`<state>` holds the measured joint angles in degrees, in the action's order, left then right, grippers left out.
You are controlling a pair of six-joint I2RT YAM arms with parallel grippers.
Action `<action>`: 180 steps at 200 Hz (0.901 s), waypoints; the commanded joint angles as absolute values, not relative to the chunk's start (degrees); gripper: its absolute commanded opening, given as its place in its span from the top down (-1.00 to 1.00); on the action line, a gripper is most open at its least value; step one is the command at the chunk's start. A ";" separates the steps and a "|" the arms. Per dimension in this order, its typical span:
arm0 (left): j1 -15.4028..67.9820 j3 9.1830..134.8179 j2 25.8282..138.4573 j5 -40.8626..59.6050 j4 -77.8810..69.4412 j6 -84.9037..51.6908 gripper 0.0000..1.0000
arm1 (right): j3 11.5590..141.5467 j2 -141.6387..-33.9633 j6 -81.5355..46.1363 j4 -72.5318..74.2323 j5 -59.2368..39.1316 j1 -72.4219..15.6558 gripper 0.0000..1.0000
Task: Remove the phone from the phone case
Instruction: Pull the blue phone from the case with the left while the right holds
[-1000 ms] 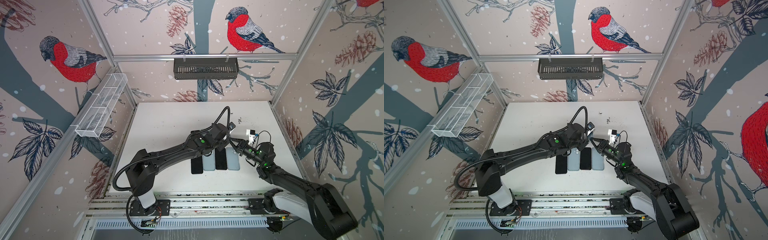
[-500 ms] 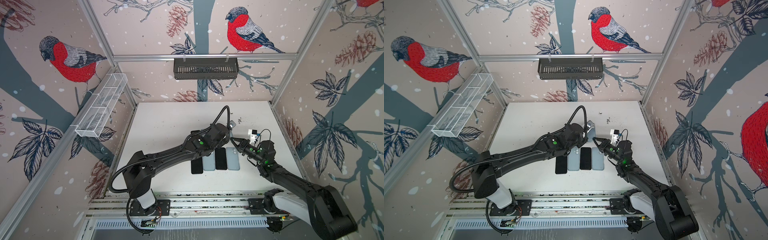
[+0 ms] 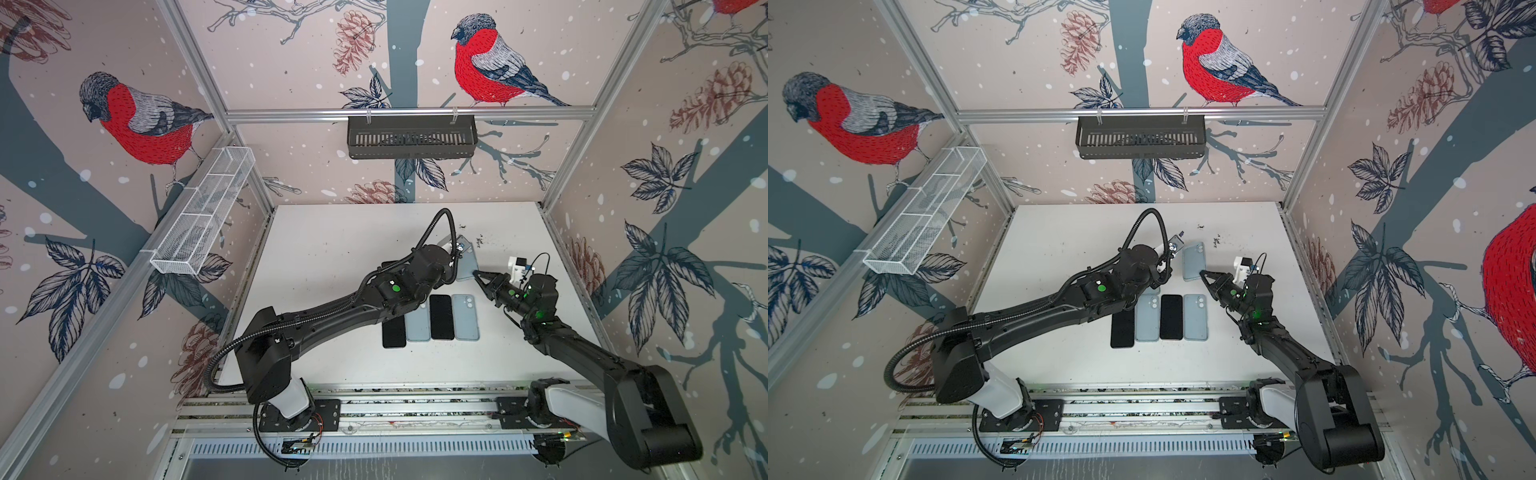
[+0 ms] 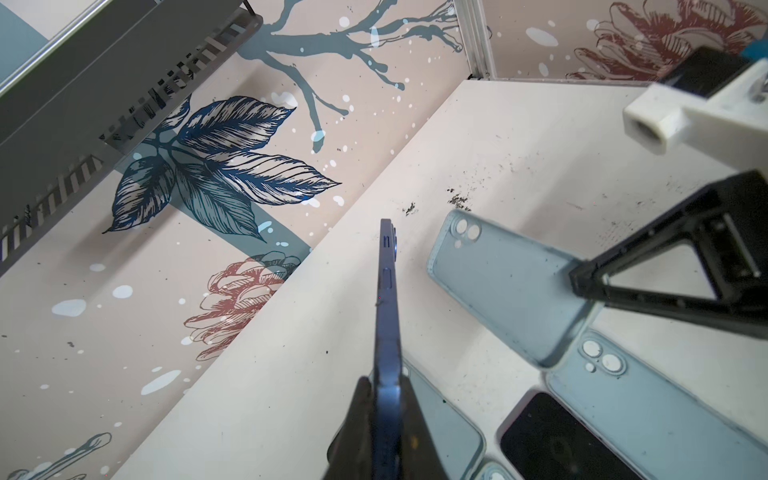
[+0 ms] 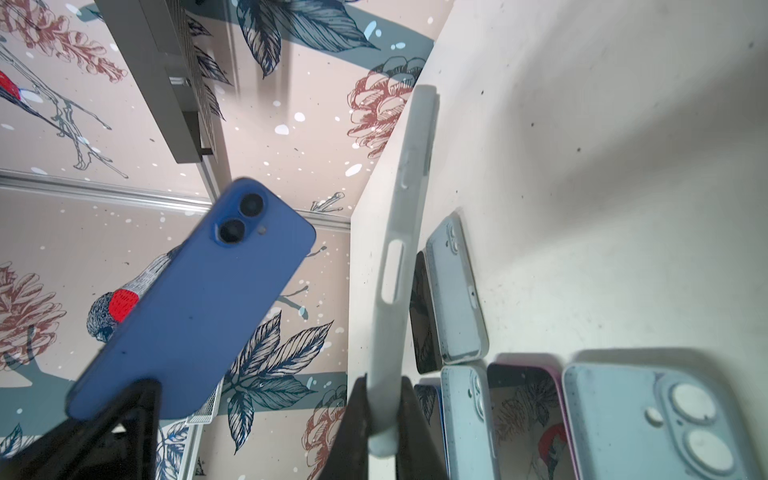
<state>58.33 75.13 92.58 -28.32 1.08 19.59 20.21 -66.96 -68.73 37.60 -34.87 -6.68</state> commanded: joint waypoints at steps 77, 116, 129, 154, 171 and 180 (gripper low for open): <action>56.99 82.92 111.36 -32.11 -6.79 31.25 1.00 | 27.83 -82.45 -62.23 35.11 -43.14 -1.83 1.00; 57.30 85.01 116.38 -34.01 -4.85 33.41 1.00 | 28.65 -86.84 -61.25 36.48 -45.17 -1.06 1.00; 57.53 85.15 117.66 -35.59 -4.16 34.22 1.00 | 28.91 -87.96 -60.87 36.67 -45.39 -1.12 1.00; 58.22 85.43 120.06 -38.74 -2.94 36.13 1.00 | 29.09 -90.00 -61.12 37.70 -45.97 -1.03 1.00; 58.62 85.65 121.19 -39.87 -1.85 36.85 1.00 | 29.19 -90.88 -61.05 37.88 -46.05 -1.05 1.00; 58.70 85.51 121.42 -39.90 -1.75 36.83 1.00 | 29.18 -91.01 -60.99 37.84 -45.79 -1.06 1.00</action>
